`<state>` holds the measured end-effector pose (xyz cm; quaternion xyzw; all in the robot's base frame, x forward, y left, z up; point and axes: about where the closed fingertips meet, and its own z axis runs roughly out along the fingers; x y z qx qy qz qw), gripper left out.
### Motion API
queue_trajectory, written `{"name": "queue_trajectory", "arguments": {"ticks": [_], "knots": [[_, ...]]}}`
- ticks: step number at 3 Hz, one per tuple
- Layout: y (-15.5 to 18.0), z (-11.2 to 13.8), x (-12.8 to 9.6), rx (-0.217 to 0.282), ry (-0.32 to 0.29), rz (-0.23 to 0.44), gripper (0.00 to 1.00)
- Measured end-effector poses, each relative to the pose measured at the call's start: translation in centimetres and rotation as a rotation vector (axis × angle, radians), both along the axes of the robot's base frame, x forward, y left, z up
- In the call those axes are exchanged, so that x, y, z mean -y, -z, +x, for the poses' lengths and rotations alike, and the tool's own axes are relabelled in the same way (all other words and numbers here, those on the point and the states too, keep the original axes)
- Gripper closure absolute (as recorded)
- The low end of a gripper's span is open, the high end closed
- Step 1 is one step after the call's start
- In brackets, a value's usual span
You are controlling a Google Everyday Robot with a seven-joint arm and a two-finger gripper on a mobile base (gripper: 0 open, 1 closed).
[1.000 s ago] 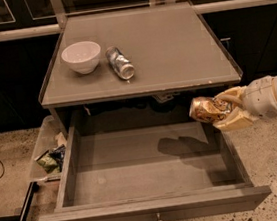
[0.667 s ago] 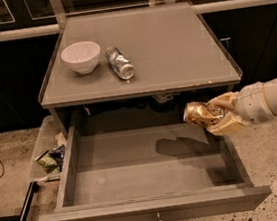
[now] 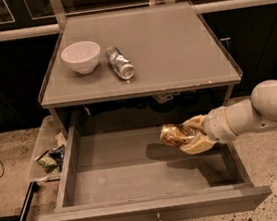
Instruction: Place orange can into top drawer
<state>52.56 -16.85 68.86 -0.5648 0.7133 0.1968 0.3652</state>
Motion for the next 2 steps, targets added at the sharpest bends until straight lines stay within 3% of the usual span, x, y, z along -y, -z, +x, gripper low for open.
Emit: {"name": "queue_trajectory", "arguments": {"ticks": [2], "knots": [[6.6, 1.5, -4.2, -0.015, 0.011, -0.087, 1.00]]}}
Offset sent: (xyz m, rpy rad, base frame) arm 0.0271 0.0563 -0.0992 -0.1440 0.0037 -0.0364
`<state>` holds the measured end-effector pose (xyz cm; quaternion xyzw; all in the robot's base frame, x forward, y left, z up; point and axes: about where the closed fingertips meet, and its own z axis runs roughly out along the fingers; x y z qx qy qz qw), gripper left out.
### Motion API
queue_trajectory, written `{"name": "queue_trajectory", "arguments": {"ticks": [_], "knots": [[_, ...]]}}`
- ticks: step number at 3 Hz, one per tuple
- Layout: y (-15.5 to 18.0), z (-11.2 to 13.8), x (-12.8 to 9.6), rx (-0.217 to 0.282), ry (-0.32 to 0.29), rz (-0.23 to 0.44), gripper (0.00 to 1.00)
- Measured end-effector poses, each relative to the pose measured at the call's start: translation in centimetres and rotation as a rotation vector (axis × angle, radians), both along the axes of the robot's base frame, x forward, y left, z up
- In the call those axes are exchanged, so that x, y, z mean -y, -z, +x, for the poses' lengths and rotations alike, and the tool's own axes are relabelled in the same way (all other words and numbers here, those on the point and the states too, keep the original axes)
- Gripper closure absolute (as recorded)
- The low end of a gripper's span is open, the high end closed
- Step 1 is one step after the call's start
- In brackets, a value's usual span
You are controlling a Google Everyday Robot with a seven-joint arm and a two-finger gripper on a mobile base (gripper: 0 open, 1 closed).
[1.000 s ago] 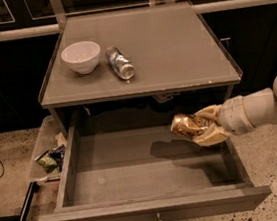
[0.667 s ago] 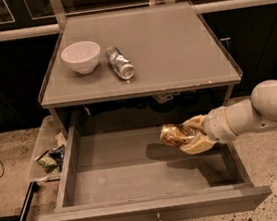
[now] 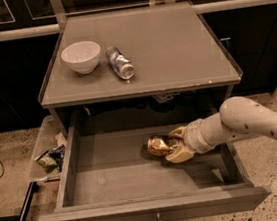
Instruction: Place orange can into top drawer
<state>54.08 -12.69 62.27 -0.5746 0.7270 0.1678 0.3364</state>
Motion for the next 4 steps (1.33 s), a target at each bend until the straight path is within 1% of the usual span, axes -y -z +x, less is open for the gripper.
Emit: {"name": "queue_trajectory", "arguments": {"ticks": [1, 2, 4], "knots": [[2.31, 0.40, -0.79, 0.006, 0.015, -0.042, 1.00], [1.95, 0.40, -0.80, 0.006, 0.015, -0.042, 0.81], [1.94, 0.39, -0.80, 0.006, 0.015, -0.042, 0.34]]}}
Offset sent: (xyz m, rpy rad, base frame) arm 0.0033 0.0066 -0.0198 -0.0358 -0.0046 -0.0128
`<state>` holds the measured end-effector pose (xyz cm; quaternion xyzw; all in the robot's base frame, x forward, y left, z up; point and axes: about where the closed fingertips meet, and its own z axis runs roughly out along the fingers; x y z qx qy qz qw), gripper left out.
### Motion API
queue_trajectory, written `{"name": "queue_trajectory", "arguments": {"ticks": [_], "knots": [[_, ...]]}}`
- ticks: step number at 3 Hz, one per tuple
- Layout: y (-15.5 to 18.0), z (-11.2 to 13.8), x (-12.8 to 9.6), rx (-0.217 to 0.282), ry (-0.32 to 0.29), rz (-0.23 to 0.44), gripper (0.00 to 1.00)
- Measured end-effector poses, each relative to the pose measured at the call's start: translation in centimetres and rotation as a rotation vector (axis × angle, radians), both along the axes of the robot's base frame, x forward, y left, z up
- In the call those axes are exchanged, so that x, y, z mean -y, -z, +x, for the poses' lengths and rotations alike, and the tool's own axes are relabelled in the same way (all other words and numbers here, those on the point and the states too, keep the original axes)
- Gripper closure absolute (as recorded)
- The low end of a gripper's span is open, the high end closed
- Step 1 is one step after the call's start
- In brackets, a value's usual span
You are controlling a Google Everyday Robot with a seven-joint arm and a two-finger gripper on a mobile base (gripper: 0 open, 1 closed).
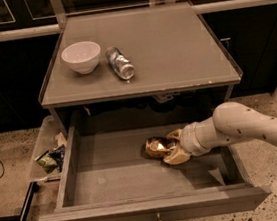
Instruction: Place orange can into top drawer
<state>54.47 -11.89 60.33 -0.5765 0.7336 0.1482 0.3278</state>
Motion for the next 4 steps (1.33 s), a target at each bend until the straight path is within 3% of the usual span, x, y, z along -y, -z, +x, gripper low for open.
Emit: {"name": "queue_trajectory", "arguments": {"ticks": [1, 2, 4], "knots": [[-0.8, -0.7, 0.1, 0.010, -0.005, 0.009, 0.12], [-4.0, -1.7, 0.7, 0.046, -0.017, 0.024, 0.00], [-10.8, -4.0, 3.0, 0.095, -0.050, 0.076, 0.00]]}}
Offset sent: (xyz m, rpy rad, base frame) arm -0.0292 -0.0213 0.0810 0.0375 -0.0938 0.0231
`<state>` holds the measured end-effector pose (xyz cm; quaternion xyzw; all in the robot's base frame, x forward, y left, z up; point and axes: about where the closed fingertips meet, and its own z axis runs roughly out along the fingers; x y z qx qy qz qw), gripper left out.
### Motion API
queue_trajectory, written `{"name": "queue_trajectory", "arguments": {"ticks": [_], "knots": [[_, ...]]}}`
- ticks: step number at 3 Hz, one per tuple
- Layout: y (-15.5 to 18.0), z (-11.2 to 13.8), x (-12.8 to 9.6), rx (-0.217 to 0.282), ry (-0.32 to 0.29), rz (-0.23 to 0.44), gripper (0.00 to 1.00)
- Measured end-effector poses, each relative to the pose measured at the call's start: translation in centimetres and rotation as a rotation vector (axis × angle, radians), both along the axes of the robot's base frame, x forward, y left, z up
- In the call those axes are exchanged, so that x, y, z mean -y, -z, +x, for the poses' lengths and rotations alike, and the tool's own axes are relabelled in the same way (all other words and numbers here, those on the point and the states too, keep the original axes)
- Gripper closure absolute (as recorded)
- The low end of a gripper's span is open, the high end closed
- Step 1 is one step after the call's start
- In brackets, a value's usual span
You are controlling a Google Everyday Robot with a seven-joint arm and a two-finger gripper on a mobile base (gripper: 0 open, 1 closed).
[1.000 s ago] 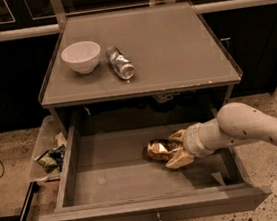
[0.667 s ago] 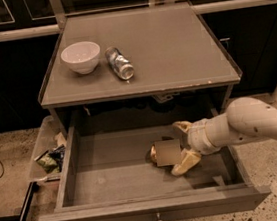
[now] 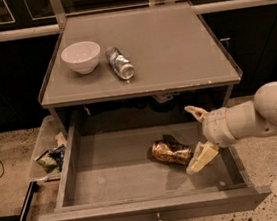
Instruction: Place orange can into top drawer
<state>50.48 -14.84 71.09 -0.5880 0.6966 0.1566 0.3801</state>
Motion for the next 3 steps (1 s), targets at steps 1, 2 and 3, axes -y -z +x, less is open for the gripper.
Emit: {"name": "queue_trajectory", "arguments": {"ticks": [1, 2, 3], "knots": [[-4.1, -1.0, 2.4, 0.038, 0.019, -0.020, 0.00], [-7.9, -0.8, 4.4, 0.083, 0.039, -0.049, 0.00], [-8.0, -0.7, 4.4, 0.085, 0.039, -0.049, 0.00]]}}
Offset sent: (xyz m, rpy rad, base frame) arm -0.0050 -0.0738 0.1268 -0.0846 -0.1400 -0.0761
